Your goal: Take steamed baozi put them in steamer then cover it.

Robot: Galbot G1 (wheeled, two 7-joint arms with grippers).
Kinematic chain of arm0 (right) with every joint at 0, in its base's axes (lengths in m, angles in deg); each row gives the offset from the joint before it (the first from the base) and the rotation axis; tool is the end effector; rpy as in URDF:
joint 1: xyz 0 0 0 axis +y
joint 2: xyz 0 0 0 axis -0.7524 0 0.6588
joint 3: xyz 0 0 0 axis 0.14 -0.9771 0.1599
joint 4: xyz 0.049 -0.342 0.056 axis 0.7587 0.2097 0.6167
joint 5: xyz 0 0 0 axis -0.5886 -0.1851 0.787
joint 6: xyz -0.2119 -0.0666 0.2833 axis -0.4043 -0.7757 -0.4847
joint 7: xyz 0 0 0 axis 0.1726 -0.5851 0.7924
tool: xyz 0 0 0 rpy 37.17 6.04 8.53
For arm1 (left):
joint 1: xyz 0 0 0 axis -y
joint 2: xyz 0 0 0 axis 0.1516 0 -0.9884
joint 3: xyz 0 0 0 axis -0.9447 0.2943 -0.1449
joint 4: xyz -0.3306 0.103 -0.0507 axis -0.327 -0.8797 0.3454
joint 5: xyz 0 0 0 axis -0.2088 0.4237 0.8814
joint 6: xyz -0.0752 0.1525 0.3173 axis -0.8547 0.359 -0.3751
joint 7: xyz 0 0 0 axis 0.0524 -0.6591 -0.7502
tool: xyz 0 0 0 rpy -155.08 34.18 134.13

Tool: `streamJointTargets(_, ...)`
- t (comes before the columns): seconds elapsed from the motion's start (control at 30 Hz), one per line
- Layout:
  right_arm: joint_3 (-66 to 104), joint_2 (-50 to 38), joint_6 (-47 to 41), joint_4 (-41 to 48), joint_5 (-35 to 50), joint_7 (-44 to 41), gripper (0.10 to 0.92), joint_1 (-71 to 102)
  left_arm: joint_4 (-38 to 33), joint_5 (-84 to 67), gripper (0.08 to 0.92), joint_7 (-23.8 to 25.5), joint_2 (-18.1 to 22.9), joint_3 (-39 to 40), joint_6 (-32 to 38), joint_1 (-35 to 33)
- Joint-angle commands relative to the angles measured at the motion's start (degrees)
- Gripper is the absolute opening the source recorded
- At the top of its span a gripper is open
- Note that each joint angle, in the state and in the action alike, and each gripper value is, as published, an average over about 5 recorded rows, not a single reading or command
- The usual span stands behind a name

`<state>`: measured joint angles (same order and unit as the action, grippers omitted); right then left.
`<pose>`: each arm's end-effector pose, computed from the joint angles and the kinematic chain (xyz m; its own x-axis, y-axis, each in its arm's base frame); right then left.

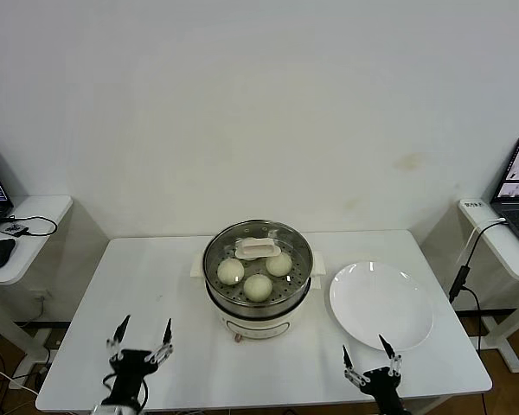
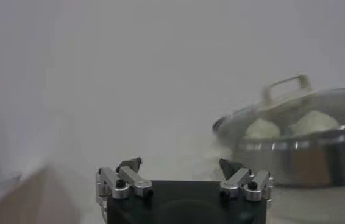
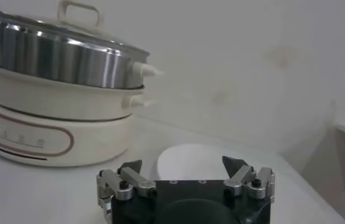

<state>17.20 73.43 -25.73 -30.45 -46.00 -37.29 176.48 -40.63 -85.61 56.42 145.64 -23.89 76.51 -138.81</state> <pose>0.1240 -0.0642 -0.3961 -0.9816 -0.1143 0.1531 -0.1464 0.9650 -0.2178 0.1343 0.0559 -0.3273 -0.9951 -0.0243 0.0956 -0.0078 0.9856 0.1692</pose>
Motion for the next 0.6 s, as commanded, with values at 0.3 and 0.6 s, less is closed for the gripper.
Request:
streamJointTargets(0.3,-2.52,-1.05,0.39,-0.09,2.44,-0.33,0.823,0.95,3.21,-7.53,0.823,-0.92,4.1,-2.32,8.62,-9.88)
streamJointTargets(0.6,-3.1,-1.05,-0.71,-1.8,3.32,-0.65,0.823,2.23,3.51,-7.1,0.823,-1.0,4.45,0.01,8.77,-9.26)
